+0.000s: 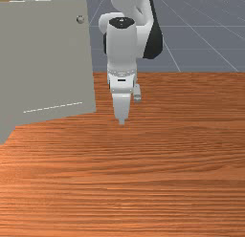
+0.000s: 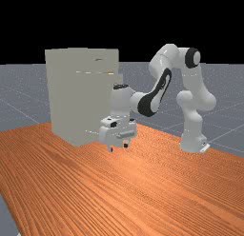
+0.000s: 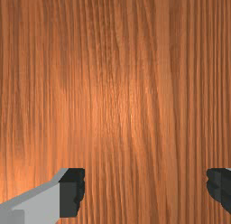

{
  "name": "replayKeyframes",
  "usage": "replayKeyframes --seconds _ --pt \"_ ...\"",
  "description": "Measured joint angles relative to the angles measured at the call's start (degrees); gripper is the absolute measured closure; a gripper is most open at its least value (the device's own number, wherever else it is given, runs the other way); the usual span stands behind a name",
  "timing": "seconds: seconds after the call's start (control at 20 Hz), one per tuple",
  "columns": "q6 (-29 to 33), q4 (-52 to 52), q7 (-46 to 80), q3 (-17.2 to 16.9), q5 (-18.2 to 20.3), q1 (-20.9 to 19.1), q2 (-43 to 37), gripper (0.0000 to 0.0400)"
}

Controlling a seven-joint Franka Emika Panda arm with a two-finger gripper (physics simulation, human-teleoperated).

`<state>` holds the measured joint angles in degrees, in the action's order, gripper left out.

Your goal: Close the cabinet door

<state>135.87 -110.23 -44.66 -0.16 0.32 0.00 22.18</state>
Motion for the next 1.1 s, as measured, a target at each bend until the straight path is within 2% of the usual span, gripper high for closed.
replayKeyframes --seconds 0.05,0.1,0.15,0.25,0.3,0.35,0.4,0.5,0.6,0.7,1.0,1.1 --pt "-0.7 -0.3 0.4 -0.6 -1.0 0.2 0.0 0.0151" --pt "-1.5 -0.8 1.8 -1.3 -1.4 0.3 -0.3 0.0092" --pt "-1.9 -1.1 2.6 -1.7 -1.7 0.2 -0.5 0.0056" --pt "-2.4 -1.4 3.4 -2.1 -1.9 0.0 -0.8 0.002" --pt "-10.7 -7.3 14.0 -2.7 -1.6 0.4 -7.8 0.0167" --pt "-17.7 -9.3 24.1 -3.0 -0.3 0.4 -16.2 0.0257" --pt "-21.6 -9.8 34.3 -3.3 1.0 0.2 -22.5 0.0313" --pt "-23.9 -11.7 54.9 -2.9 3.4 -0.6 -28.6 0.0367" --pt "-23.9 -13.3 70.0 -2.6 5.3 -1.4 -30.6 0.0388" --pt "-23.7 -14.0 75.5 -2.6 6.0 -1.9 -31.3 0.0396" --pt "-24.5 -16.0 77.9 -3.0 6.5 -1.8 -34.2 0.04" --pt "-24.5 -18.9 76.4 -4.9 6.8 -2.3 -36.7 0.04"
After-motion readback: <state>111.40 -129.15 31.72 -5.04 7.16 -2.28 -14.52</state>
